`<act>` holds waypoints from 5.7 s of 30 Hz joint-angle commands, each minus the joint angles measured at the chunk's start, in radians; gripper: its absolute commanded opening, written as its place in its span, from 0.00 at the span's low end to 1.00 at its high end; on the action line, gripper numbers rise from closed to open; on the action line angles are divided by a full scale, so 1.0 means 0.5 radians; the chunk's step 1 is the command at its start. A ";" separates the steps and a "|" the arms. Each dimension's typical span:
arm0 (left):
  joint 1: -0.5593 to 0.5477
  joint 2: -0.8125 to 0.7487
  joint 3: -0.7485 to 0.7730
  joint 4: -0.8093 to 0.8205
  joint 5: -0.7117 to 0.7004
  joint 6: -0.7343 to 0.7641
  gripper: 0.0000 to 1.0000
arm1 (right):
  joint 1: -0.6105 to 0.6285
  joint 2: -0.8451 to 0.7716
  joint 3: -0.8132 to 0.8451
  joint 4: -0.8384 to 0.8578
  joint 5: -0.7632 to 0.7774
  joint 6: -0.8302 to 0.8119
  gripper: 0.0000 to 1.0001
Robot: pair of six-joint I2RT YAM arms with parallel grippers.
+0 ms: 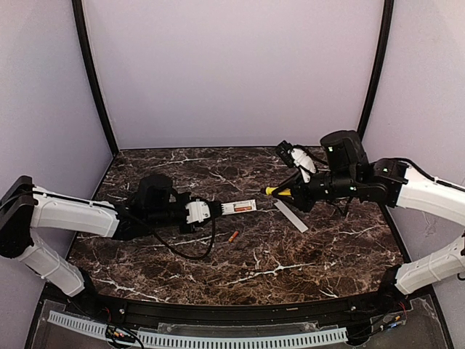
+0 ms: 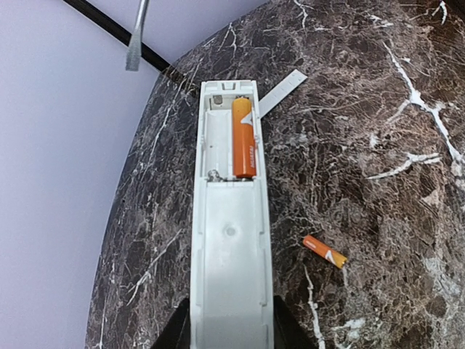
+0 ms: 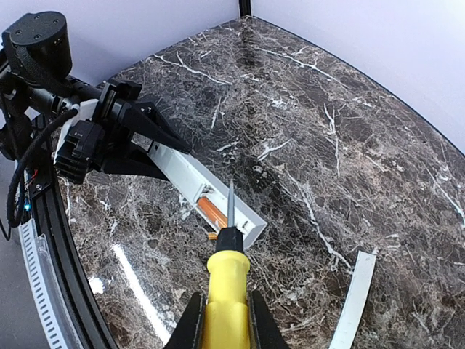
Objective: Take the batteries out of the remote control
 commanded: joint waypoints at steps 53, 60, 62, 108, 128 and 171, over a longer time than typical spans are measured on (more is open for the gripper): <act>0.135 -0.596 -0.040 -0.747 -0.284 0.453 0.00 | 0.113 0.787 1.174 -0.967 -0.386 -1.189 0.00; 0.110 -0.712 -0.127 -0.689 -0.166 0.607 0.00 | 0.121 0.929 1.307 -0.996 -0.368 -1.233 0.00; 0.098 -0.728 -0.152 -0.680 -0.174 0.654 0.00 | 0.127 0.953 1.343 -0.998 -0.370 -1.240 0.00; 0.019 -0.732 -0.162 -0.701 -0.368 0.781 0.00 | 0.181 1.140 1.439 -1.017 -0.189 -1.066 0.00; -0.015 -0.756 -0.172 -0.713 -0.400 0.807 0.00 | 0.164 1.180 1.402 -1.035 -0.231 -1.063 0.00; -0.042 -0.708 -0.200 -0.634 -0.369 0.785 0.00 | 0.154 1.450 1.366 -1.012 -0.559 -1.020 0.00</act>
